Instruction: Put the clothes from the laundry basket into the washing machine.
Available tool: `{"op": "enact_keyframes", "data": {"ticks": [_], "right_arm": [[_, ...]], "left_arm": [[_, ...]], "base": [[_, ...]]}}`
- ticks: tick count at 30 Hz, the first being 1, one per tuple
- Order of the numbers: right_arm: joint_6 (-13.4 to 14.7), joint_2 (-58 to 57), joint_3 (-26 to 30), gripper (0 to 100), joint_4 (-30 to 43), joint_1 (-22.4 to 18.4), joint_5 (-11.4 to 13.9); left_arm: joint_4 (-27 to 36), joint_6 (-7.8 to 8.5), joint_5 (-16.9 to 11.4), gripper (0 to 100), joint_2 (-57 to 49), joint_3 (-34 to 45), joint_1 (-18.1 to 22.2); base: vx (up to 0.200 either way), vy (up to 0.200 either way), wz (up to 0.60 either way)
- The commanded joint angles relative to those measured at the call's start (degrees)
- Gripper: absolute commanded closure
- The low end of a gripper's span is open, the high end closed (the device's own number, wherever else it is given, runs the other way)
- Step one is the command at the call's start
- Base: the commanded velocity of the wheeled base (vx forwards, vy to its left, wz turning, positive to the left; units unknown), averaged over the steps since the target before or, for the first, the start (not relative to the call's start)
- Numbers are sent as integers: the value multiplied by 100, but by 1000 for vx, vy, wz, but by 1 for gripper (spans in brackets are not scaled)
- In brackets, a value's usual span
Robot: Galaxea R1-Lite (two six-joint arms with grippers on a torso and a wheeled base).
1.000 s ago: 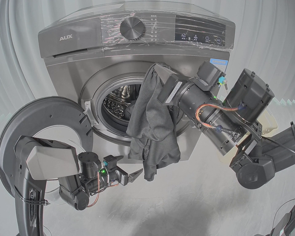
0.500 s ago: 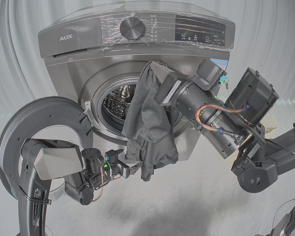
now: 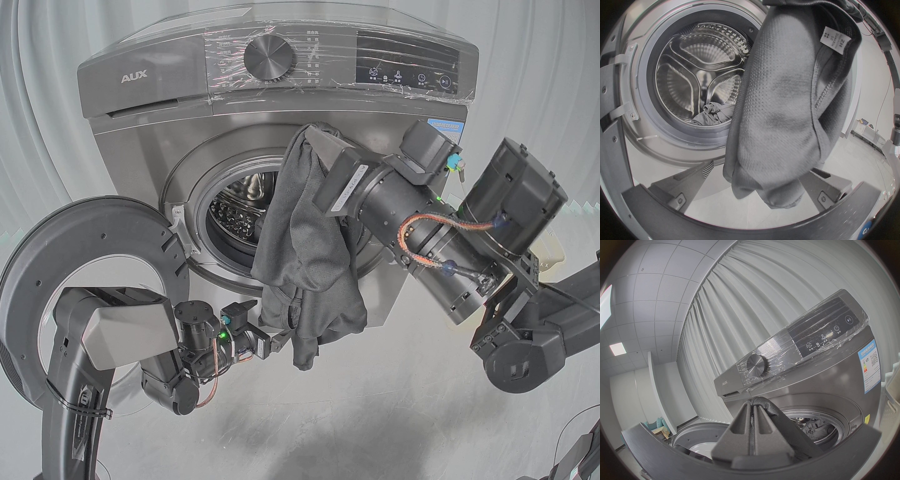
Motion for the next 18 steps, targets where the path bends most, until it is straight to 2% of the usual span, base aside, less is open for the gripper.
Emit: {"op": "enact_keyframes", "data": {"ticks": [1, 6, 7, 18], "right_arm": [[2, 18, 8, 100, -20, 2, 1], [2, 36, 17, 100, -38, -7, 1], [11, 36, 17, 100, -38, -7, 1], [11, 80, 105, 100, -55, -69, 1]], "left_arm": [[-10, -34, 96, 0, 115, -399, -6], [-36, -43, 183, 0, 106, -495, -6], [-27, -16, 183, 100, 106, -487, -6], [-36, -34, 183, 100, 71, -469, -23]], "base": [[0, 0, 0], [0, 0, 0], [0, 0, 0], [0, 0, 0]]}}
